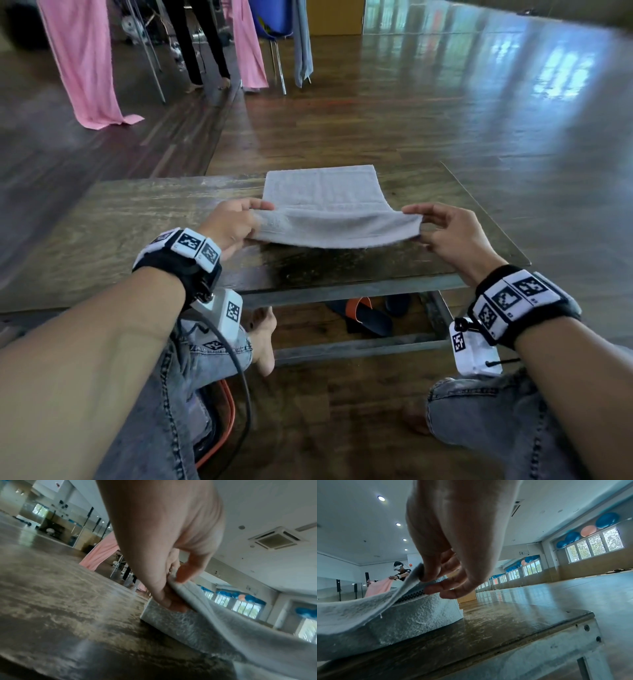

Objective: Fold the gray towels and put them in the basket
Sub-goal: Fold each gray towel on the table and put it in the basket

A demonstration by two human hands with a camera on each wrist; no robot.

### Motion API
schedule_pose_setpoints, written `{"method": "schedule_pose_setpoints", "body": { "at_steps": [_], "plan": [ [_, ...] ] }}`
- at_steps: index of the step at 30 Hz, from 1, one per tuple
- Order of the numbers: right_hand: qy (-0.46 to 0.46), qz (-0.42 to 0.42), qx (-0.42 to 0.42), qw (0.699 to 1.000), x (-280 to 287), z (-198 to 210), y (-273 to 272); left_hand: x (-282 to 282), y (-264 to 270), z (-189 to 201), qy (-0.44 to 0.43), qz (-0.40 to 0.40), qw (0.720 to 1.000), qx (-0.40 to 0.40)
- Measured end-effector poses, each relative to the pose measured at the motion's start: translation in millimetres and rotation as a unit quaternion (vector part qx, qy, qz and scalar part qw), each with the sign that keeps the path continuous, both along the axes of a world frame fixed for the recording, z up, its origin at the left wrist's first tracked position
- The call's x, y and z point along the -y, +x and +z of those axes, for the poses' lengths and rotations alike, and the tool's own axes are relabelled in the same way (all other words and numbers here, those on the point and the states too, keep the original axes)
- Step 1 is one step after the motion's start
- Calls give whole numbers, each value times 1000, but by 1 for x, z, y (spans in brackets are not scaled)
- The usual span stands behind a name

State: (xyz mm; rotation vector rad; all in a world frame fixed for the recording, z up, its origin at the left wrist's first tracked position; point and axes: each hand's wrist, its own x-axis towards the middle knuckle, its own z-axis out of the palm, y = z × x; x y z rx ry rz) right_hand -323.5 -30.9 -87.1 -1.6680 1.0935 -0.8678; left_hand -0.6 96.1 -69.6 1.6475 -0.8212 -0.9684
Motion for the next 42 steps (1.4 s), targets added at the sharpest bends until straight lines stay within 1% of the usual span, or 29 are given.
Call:
{"method": "schedule_pose_setpoints", "body": {
  "at_steps": [2, 3, 6, 9, 11, 14, 16, 18, 21, 24, 26, 28, 30, 33, 35, 37, 39, 42],
  "plan": [
    [2, -8, 49, 999, -1, 2, 2, -4, 4, 0, 1, -41, 998, 46],
    [1, -16, 58, 998, -2, 4, 3, -6, 6, -1, 5, -61, 997, 56],
    [-19, -54, 49, 997, 2, 4, 4, -7, 12, -4, 17, -108, 990, 94],
    [-32, -84, 27, 996, 5, 6, 5, -7, 15, -2, 8, -112, 982, 152],
    [-34, -100, 20, 994, 6, 9, 6, -6, 17, -1, -3, -100, 978, 184],
    [-62, -120, 14, 991, 7, 15, 7, -5, 13, 3, -21, -72, 973, 217],
    [-82, -126, 8, 989, 7, 19, 8, -3, 10, 6, -27, -37, 967, 250],
    [-100, -131, -4, 986, 7, 24, 9, -2, 4, 12, -62, 9, 963, 261],
    [-155, -138, -40, 977, 3, 33, 9, -2, -1, 23, -112, 90, 938, 315],
    [-185, -123, -68, 973, 1, 41, 8, -1, -2, 34, -135, 122, 909, 376],
    [-188, -113, -91, 971, 1, 48, 6, 1, -2, 38, -124, 123, 904, 389],
    [-179, -99, -109, 973, 1, 56, 4, 2, 0, 39, -103, 116, 909, 388],
    [-156, -77, -130, 976, 1, 62, 4, 2, 3, 36, -63, 98, 913, 390],
    [-74, -1, -190, 979, 2, 64, 6, 1, 6, 30, 32, 22, 925, 379],
    [-10, 52, -249, 967, 3, 62, 8, 0, 5, 25, 112, -36, 918, 378],
    [33, 83, -290, 953, 4, 57, 11, 0, 5, 19, 153, -56, 907, 388],
    [51, 79, -288, 953, 7, 48, 13, 1, 5, 14, 163, -41, 901, 399],
    [72, 27, -243, 967, 16, 34, 16, 6, 7, 8, 162, -22, 900, 405]
  ]
}}
